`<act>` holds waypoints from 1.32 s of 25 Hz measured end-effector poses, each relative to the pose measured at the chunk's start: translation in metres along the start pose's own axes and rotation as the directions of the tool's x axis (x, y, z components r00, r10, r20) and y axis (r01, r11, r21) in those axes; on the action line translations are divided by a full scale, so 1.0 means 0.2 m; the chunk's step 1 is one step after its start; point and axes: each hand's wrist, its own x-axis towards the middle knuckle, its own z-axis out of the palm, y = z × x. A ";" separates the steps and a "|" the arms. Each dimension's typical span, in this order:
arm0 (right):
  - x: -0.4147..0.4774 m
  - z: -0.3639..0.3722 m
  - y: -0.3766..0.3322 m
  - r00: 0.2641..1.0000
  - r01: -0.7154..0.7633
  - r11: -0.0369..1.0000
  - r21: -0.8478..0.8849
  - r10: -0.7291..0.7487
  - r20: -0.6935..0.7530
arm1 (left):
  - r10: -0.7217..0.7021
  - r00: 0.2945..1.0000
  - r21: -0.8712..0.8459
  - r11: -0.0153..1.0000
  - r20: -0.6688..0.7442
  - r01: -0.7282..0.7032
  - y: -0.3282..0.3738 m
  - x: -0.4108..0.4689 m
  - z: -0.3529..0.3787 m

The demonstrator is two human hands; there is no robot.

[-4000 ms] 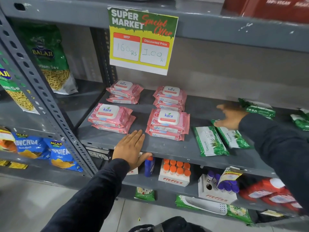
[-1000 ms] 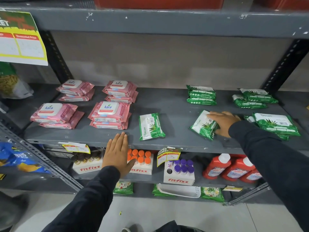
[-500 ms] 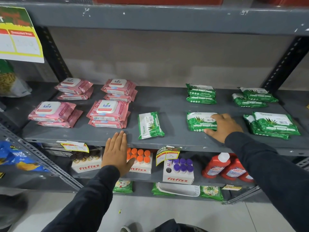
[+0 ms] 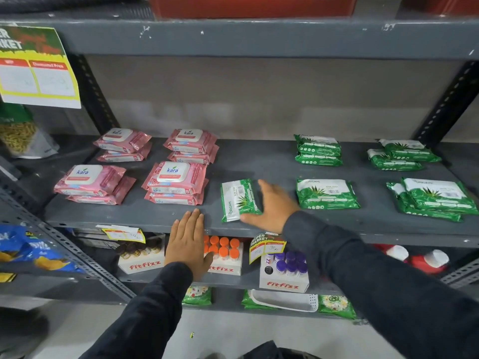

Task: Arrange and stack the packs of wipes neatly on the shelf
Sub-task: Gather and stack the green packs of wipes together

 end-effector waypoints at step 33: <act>0.03 -0.54 0.68 0.975 -0.160 0.879 -0.448 0.213 0.069 | -0.031 0.999 -0.004 0.999 0.033 0.032 0.02 -0.01 -0.02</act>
